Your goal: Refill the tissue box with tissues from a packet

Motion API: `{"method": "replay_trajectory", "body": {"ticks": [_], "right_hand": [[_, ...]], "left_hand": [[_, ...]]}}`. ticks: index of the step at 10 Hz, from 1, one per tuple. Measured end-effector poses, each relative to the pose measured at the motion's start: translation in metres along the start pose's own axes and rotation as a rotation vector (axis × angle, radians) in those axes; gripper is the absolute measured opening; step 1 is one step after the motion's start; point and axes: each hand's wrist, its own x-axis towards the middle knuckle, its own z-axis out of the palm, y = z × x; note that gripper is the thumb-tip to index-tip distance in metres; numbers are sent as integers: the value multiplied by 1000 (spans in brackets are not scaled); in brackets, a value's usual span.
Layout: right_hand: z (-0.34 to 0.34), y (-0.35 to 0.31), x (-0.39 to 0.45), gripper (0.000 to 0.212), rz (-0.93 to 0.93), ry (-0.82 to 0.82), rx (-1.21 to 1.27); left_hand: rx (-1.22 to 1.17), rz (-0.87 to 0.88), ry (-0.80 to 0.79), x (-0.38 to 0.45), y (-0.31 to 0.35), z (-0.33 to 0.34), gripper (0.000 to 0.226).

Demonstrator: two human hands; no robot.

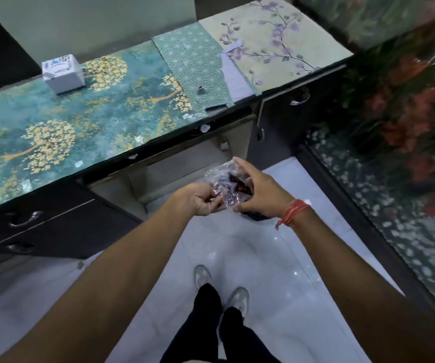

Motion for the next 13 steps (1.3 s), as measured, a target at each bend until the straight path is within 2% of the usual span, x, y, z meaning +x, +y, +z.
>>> {"method": "replay_trajectory", "body": {"ticks": [1,2,3,4,5,6,8,9,10,11,13], "right_hand": [[11,16,2,68,-142,199,-250],[14,47,12,28,-127,432,-167],[13,86,28,20,1,643,-111],[21,141,48,15,151,827,-63],[36,213,79,13,282,929,-5],[64,301,117,14,383,966,23],[138,491,190,36,507,862,-91],[168,572,223,51,566,589,-269],[183,608,237,63,741,352,-266],[173,588,230,53,652,376,-194],[99,440,190,38,492,548,123]], "left_hand": [[-1,-95,-14,18,12,12,22],[99,-108,-87,37,22,28,25],[228,-4,-86,73,31,42,26],[395,270,148,135,42,52,25],[544,586,319,212,50,57,10],[661,710,324,302,52,62,13],[761,772,409,506,44,41,23],[688,678,391,572,45,25,17],[644,612,363,597,44,19,22],[656,642,351,573,43,24,14],[561,758,352,428,47,55,18]]}}
